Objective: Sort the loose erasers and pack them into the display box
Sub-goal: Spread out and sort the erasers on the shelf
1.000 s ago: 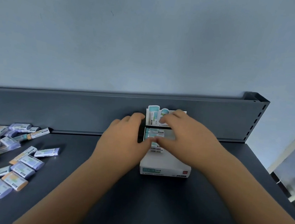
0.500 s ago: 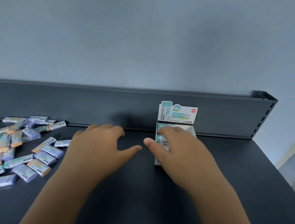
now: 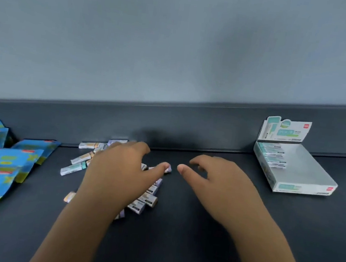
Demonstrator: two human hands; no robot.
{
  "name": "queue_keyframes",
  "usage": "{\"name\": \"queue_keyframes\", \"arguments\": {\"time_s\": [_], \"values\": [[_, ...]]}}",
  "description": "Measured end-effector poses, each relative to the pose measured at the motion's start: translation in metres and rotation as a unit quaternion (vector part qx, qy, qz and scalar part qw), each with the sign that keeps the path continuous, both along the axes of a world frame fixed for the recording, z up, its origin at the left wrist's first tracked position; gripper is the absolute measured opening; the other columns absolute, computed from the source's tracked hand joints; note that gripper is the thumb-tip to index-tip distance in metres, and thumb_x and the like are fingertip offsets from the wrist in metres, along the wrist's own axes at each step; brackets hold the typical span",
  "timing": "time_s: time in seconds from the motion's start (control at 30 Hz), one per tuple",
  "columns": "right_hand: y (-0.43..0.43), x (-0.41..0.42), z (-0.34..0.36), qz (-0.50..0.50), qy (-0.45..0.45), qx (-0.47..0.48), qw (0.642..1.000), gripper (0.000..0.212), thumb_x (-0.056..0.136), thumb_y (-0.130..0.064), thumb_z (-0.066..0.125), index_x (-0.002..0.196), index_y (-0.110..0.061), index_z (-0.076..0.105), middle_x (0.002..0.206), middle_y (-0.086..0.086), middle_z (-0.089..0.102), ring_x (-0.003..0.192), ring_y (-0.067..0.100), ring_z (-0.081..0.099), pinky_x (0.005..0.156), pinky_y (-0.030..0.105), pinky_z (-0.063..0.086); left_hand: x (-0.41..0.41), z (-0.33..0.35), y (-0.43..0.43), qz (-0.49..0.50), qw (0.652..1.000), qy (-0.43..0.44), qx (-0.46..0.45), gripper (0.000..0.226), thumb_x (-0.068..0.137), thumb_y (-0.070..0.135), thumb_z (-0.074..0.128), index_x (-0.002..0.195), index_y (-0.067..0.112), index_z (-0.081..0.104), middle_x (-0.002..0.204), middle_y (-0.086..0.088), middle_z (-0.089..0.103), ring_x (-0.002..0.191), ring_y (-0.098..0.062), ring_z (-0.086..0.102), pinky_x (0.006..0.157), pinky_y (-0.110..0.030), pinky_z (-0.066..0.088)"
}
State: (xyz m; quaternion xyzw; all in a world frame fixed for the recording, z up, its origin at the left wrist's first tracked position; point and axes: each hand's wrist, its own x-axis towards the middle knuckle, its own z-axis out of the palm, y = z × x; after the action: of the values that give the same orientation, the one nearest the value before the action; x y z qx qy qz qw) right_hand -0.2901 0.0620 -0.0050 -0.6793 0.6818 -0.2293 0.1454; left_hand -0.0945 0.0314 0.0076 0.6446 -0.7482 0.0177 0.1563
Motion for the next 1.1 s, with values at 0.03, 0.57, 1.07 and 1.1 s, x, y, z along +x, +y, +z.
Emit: {"name": "queue_keyframes", "arguments": {"time_s": [0.03,0.57,1.07,1.1], "values": [[0.0,0.008,0.0,0.005,0.001,0.003,1.0,0.054,0.091,-0.073,0.039,0.125,-0.037,0.061,0.115,-0.013,0.063,0.109,0.008,0.057,0.089,0.034,0.05,0.007,-0.001,-0.001,0.003,1.0,-0.001,0.001,0.056,0.084,0.076,0.046,0.116,0.033,0.062,0.112,0.012,0.068,0.107,-0.016,0.061,0.079,-0.034,0.046],[-0.022,0.071,0.013,0.033,0.046,0.028,0.998,0.049,0.096,-0.059,0.05,0.141,-0.038,0.049,0.132,-0.012,0.059,0.121,0.012,0.054,0.097,0.036,0.048,0.097,-0.009,-0.023,0.01,0.996,0.065,0.063,0.041,0.089,0.065,0.05,0.111,0.035,0.066,0.111,0.014,0.066,0.099,-0.014,0.06,0.084,-0.036,0.053],[-0.05,0.171,-0.004,-0.015,0.053,0.041,0.998,0.039,0.095,-0.035,0.058,0.134,-0.035,0.058,0.129,-0.007,0.063,0.115,0.016,0.059,0.095,0.037,0.052,0.207,-0.016,-0.056,-0.073,0.991,0.045,0.099,0.034,0.084,0.054,0.06,0.108,0.031,0.068,0.112,0.009,0.065,0.106,-0.017,0.059,0.09,-0.041,0.051],[-0.052,0.171,-0.005,-0.015,0.055,0.043,0.997,0.037,0.095,-0.029,0.057,0.132,-0.035,0.06,0.128,-0.007,0.064,0.114,0.016,0.059,0.095,0.037,0.052,0.209,-0.018,-0.057,-0.081,0.99,0.044,0.105,0.035,0.083,0.054,0.059,0.109,0.032,0.067,0.113,0.01,0.064,0.107,-0.017,0.059,0.091,-0.041,0.051]]}}
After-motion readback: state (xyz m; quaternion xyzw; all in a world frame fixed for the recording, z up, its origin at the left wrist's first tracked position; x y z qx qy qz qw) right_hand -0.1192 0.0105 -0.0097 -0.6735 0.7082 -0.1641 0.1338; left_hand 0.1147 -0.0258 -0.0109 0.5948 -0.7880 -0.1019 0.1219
